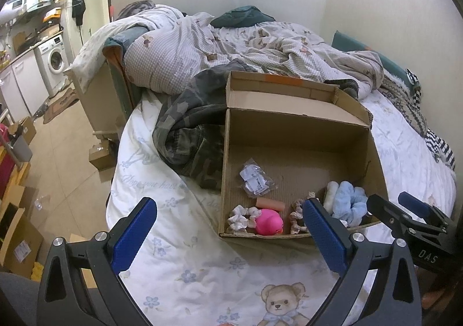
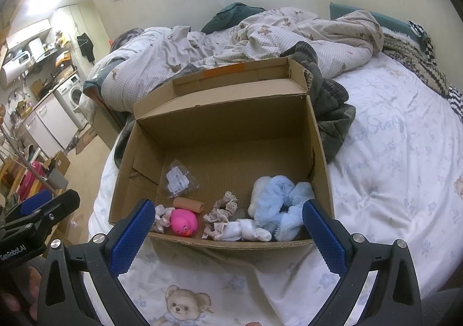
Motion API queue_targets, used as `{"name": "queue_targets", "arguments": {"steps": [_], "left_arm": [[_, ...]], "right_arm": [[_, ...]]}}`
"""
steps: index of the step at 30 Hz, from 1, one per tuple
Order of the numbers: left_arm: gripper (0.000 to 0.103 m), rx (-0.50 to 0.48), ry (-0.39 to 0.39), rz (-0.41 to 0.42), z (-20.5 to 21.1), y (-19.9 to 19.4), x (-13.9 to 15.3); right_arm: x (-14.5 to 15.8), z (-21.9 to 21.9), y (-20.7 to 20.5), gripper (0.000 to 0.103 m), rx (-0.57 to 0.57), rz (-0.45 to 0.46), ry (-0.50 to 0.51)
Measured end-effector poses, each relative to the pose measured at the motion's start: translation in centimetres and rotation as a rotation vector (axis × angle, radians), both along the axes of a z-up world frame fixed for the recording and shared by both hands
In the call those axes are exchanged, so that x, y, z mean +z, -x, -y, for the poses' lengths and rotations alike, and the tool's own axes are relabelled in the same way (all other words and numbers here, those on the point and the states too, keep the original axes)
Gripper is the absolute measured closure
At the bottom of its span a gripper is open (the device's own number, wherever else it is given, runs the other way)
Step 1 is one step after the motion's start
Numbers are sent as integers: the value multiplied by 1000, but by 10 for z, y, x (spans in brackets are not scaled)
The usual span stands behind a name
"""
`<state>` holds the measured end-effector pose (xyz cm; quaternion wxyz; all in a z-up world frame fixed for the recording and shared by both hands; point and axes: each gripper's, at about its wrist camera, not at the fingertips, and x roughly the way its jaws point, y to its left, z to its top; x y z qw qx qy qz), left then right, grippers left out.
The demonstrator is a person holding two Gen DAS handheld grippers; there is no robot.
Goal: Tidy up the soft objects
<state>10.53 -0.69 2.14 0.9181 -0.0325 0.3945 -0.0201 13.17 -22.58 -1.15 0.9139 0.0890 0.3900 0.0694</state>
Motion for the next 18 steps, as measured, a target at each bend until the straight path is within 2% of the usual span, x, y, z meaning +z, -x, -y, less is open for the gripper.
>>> {"name": "queue_targets", "arguments": {"steps": [18], "left_arm": [[2, 2, 1, -2, 1, 0, 0]], "right_arm": [[0, 5, -1, 0, -2, 0, 10]]}}
